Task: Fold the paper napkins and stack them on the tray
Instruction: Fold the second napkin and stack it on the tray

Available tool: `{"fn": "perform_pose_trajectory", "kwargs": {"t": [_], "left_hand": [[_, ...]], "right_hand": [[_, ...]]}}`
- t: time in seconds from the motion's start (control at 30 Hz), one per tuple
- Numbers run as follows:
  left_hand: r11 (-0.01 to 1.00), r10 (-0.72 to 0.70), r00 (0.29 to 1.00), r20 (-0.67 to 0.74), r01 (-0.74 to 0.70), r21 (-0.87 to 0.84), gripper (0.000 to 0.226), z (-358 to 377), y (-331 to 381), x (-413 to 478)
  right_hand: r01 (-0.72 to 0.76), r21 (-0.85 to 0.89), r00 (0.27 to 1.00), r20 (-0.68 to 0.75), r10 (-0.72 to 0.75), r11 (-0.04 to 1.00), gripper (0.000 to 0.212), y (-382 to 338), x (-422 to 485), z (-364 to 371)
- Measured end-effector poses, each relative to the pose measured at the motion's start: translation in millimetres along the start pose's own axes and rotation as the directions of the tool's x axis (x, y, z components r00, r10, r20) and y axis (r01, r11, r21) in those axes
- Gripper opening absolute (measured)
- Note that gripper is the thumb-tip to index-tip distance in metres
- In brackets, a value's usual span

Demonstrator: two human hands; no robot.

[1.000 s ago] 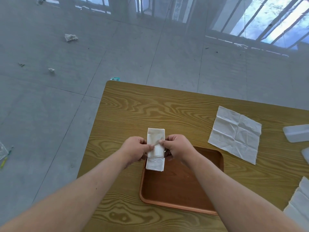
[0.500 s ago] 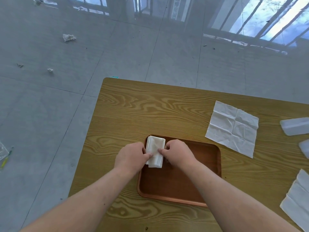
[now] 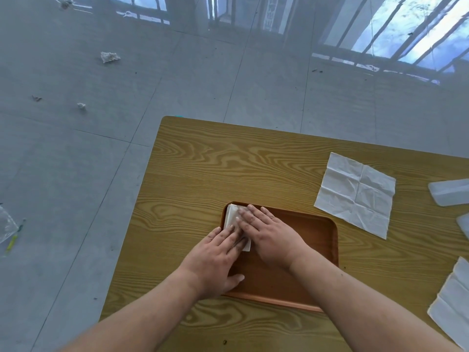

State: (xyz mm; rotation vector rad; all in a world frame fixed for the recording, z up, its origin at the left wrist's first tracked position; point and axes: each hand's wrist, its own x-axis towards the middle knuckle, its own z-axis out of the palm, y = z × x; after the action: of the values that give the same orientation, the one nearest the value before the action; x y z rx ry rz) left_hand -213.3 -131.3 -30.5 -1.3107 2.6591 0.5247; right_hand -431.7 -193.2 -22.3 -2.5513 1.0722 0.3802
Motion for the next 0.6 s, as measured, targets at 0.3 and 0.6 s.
{"fn": "perform_pose_trajectory", "kwargs": {"t": [0.3, 0.6], "left_hand": [[1.000, -0.015, 1.000, 0.022, 0.014, 0.008, 0.086, 6, -3, -5], [1.000, -0.018, 1.000, 0.024, 0.018, -0.012, 0.084, 7, -5, -8]], "right_hand": [[0.001, 0.010, 1.000, -0.027, -0.001, 1.000, 0.065, -5, 2, 3], [-0.098, 0.067, 0.960, -0.256, 0.112, 0.993, 0.056, -15, 0, -1]]}}
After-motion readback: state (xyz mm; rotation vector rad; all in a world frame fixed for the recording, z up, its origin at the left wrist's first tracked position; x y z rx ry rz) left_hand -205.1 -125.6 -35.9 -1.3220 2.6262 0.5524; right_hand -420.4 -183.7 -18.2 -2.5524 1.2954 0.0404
